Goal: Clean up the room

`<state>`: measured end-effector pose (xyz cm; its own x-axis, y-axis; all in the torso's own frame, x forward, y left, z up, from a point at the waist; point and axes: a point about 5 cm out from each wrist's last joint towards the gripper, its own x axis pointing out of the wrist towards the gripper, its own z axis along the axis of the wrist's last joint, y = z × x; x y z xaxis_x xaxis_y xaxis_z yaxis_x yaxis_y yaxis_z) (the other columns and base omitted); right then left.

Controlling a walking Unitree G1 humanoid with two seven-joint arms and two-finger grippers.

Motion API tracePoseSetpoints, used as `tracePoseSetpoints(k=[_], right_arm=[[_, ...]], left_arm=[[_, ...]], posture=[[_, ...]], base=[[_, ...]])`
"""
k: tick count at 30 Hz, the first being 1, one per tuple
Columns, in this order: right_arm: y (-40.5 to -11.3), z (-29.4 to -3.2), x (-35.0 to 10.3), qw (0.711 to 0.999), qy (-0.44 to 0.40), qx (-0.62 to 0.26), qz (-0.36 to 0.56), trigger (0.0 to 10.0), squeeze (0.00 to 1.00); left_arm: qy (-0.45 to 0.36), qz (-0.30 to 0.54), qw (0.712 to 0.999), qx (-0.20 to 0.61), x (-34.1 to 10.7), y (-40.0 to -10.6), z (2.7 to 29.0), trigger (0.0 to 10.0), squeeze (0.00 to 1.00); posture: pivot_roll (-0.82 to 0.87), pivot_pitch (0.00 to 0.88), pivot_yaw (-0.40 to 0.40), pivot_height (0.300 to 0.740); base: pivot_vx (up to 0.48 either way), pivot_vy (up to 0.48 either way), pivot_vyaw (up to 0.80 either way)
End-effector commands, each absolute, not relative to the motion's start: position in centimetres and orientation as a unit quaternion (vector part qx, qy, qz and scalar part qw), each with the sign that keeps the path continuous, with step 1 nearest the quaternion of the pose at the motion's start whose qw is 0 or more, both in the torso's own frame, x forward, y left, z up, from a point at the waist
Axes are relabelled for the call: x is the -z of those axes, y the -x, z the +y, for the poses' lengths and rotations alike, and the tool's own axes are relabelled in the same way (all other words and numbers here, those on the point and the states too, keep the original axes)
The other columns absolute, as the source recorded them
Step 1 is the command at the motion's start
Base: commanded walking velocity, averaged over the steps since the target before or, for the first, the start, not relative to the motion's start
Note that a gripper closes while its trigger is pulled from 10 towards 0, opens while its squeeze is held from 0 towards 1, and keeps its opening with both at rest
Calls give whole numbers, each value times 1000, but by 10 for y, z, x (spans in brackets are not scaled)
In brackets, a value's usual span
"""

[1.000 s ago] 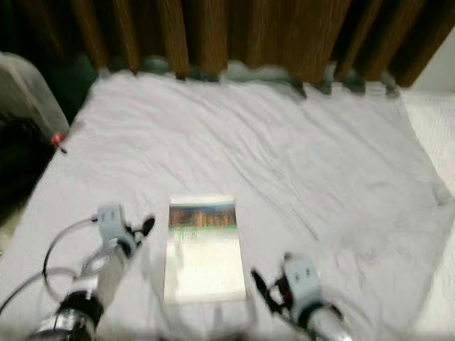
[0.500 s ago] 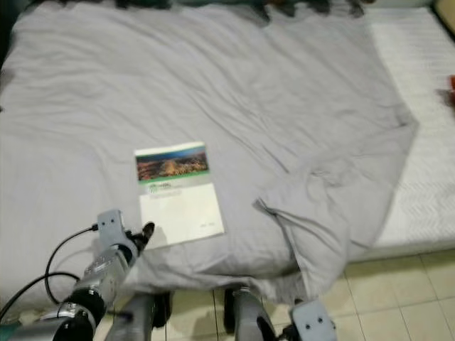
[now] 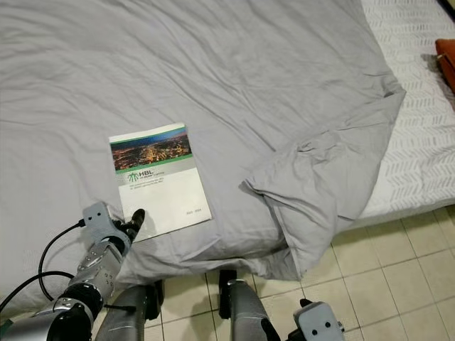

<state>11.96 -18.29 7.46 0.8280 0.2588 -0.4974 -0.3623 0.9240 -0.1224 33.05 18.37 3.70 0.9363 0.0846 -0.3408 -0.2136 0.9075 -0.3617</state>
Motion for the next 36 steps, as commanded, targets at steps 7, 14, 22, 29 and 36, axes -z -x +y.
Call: tracePoseSetpoints(k=[7,14,22,29,36], right_arm=[[-108,-184,-73,944,107,-165,264,10000,0],[-103,-184,-71,941,113,-166,271,10000,0],[-104,-185,-66,941,114,-165,273,10000,0],[-106,-182,-64,941,112,-169,272,10000,0],[-101,-181,-62,936,115,-177,282,10000,0]], left_arm=[[223,183,954,-86,-24,-321,178,10000,0],[149,146,976,-62,-37,-330,166,10000,0],[60,119,989,-70,-39,-326,168,10000,0],[103,128,984,-73,-33,-322,165,10000,0],[205,184,957,-87,-19,-317,149,10000,0]], posture=[[-386,642,-156,740],[-381,612,-140,740],[-360,608,-128,740],[-355,611,-130,740],[-369,620,-148,740]], base=[[0,0,0],[0,0,0],[0,0,0],[0,0,0],[0,0,0]])
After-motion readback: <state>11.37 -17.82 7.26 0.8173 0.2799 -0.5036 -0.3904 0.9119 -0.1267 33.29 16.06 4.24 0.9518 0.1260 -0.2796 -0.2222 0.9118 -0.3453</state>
